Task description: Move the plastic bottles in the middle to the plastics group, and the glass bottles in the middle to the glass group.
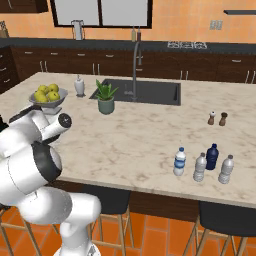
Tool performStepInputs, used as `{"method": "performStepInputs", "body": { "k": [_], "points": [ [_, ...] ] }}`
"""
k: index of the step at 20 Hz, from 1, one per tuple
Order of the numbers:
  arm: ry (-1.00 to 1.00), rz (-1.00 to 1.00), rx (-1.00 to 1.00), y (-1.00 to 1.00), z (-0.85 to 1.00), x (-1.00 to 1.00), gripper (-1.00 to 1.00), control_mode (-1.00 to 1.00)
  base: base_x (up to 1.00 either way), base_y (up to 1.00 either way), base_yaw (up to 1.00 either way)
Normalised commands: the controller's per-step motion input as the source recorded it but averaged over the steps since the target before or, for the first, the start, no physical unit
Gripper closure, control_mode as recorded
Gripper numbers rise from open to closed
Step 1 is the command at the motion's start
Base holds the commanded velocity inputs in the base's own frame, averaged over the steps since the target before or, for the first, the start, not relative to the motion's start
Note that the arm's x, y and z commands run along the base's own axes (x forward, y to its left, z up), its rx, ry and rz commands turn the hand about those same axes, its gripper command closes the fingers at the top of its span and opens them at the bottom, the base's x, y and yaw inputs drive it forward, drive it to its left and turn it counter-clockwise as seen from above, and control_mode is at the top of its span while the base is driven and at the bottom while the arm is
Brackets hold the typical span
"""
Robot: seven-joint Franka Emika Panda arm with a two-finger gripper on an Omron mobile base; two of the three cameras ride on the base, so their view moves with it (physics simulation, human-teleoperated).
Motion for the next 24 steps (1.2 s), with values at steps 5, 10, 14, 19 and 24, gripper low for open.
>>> {"method": "performStepInputs", "body": {
  "k": [5,10,14,19,24],
  "points": [
    [0.31,-0.3,0.0,-0.65,0.37,-0.33,-1.0,-1.0,0.0,0.0,0.0],
    [0.37,-0.28,0.0,-0.77,0.27,-0.37,-1.0,-1.0,0.0,0.0,0.0],
    [0.39,-0.31,0.03,-0.72,0.39,-0.42,-1.0,-1.0,0.0,0.0,0.0],
    [0.38,-0.42,0.09,-0.6,0.37,-0.43,-1.0,-1.0,0.0,0.0,0.0],
    [0.14,-0.34,-0.02,-0.54,0.23,-0.63,-1.0,-1.0,0.0,0.0,0.0]
  ]
}}
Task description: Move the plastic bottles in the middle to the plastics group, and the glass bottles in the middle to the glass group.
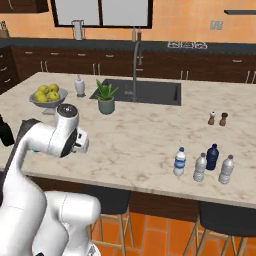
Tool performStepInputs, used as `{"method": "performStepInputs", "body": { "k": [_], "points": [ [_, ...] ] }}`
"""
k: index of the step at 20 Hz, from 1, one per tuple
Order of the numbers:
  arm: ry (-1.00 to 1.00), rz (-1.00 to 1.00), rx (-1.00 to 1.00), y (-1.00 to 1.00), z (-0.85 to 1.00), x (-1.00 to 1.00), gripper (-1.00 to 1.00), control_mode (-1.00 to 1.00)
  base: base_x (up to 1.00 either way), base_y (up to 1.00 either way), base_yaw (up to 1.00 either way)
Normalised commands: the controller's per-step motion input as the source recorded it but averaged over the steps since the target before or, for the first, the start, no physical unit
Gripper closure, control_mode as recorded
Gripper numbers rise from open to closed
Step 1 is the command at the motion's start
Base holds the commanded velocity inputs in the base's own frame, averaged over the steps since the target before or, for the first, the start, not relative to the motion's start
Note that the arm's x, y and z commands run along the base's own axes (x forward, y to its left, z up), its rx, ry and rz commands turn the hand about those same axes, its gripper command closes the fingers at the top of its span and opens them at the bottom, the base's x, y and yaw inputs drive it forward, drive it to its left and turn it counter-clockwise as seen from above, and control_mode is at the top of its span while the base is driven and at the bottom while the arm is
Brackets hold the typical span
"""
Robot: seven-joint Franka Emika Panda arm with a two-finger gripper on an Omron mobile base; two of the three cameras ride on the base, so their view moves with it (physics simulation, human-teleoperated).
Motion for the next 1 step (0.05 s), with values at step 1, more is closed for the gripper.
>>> {"method": "performStepInputs", "body": {
  "k": [1],
  "points": [
    [0.0,-0.18,-0.12,-0.59,0.06,-0.81,-1.0,-1.0,0.0,0.0,0.0]
  ]
}}
